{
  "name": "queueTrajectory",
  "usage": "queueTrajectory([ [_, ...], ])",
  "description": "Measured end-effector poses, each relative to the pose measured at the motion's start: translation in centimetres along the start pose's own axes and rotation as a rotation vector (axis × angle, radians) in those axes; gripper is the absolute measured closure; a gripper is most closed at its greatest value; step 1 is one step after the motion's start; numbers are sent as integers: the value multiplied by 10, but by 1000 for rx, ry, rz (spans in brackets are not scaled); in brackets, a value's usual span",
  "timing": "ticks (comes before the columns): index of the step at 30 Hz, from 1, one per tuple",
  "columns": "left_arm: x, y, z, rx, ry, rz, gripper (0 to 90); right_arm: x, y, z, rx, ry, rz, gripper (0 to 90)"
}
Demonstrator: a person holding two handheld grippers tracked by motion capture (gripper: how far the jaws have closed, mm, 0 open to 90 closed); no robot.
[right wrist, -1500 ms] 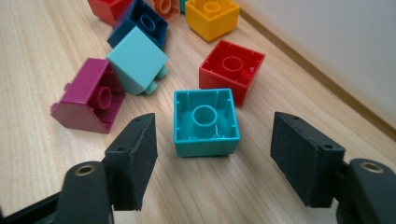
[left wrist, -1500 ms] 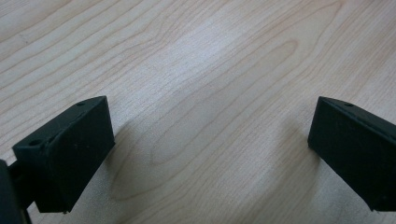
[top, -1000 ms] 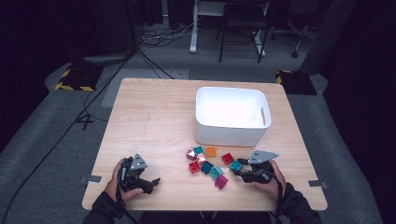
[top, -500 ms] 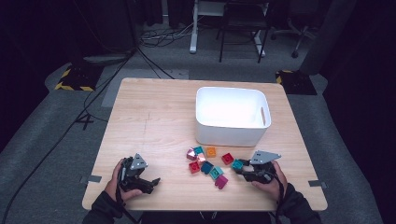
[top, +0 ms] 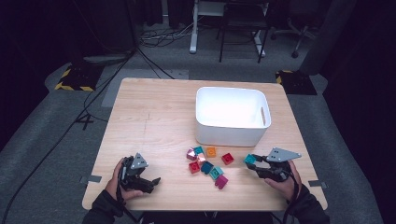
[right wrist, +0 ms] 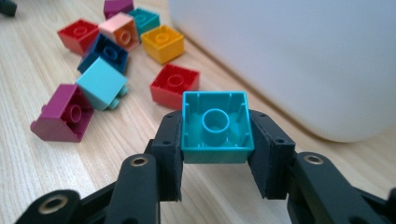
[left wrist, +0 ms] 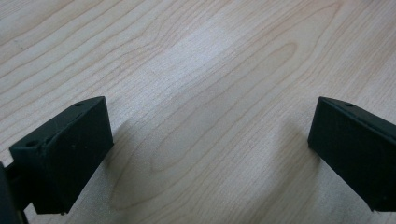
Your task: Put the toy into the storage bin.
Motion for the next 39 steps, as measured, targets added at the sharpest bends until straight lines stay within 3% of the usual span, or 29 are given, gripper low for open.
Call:
queueTrajectory([
  [17,-1,0,-1,-7,5,-2,2,-26,-42,20,93,17,72,592],
  [39,-2,1,0,-14,-6,2,2,-68,-74,33,136,-10,123,592],
])
Point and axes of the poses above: each handheld gripper's, and its own axes: y roughly forward along the jaws, x roughly out of its underside, z roughly to its right, the point moved 2 cm from there along y, roughly forward along the jaws, and after that the axes turned 9 degrees about -y, right-handed, at the moved point
